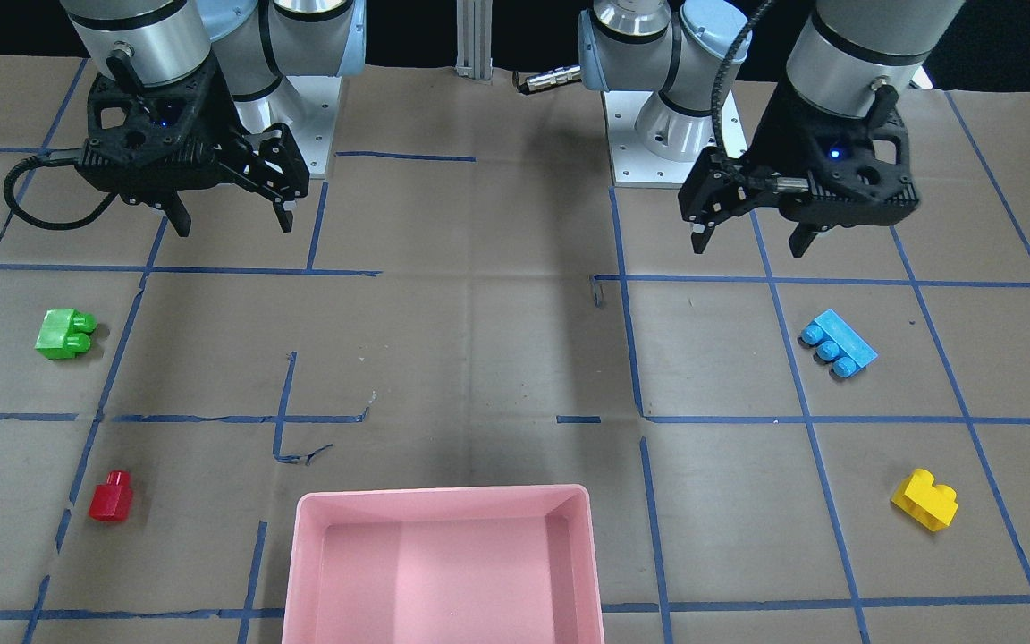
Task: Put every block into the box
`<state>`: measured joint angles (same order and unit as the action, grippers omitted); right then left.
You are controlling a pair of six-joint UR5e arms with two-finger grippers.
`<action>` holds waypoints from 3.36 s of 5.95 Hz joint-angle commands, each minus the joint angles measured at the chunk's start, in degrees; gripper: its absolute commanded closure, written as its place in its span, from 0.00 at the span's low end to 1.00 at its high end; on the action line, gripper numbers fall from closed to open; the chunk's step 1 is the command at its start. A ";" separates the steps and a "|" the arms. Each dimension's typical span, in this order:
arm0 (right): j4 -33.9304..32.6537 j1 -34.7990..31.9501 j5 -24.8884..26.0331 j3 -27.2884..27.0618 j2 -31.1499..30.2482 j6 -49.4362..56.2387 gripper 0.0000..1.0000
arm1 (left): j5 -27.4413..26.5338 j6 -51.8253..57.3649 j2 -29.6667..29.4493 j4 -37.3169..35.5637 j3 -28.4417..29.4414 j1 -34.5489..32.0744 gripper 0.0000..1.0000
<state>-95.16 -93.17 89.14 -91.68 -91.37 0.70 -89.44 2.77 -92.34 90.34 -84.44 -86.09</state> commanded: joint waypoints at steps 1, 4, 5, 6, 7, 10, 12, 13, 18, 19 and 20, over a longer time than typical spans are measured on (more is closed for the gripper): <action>-0.11 0.09 0.07 -0.25 0.05 0.00 0.00 | -0.03 0.83 -0.21 0.44 -0.45 12.19 0.00; 0.32 0.27 0.16 -0.34 0.23 -0.26 0.00 | 0.14 10.91 -0.21 -0.43 -6.60 31.89 0.00; 1.11 0.27 0.24 -0.51 0.23 -0.18 0.00 | 0.06 10.33 -0.12 -0.26 -7.39 34.39 0.00; 1.12 1.40 1.03 -0.69 -0.30 0.17 0.00 | 0.06 7.71 -0.04 0.09 -9.06 34.33 0.00; 0.07 3.93 4.43 -1.47 0.22 6.96 0.00 | 0.23 5.95 -0.21 -1.12 -13.07 34.33 0.01; -9.82 24.29 3.32 -9.61 -0.04 34.24 0.00 | 0.06 5.58 -1.70 -24.86 -29.75 34.33 0.02; -26.60 29.78 4.37 -22.69 0.66 34.80 0.00 | 0.06 5.23 -4.32 -37.81 -37.78 34.59 0.02; -26.92 32.23 3.59 -25.71 2.84 34.98 0.00 | 0.06 5.05 -6.26 -42.57 -39.73 34.59 0.02; -40.17 37.44 3.58 -29.50 13.14 36.30 0.03 | 0.23 -0.22 -8.03 -46.40 -40.45 34.59 0.02; -44.11 37.53 3.67 -31.52 14.45 36.56 0.03 | 0.49 -0.66 -9.86 -48.05 -40.36 34.59 0.02; -44.58 37.62 4.19 -31.97 14.72 36.91 0.03 | 0.41 -0.49 -11.10 -50.68 -40.36 34.59 0.02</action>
<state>-138.46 -55.67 92.96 -122.80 -77.18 37.34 -89.04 2.34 -102.18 41.78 -124.83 -51.50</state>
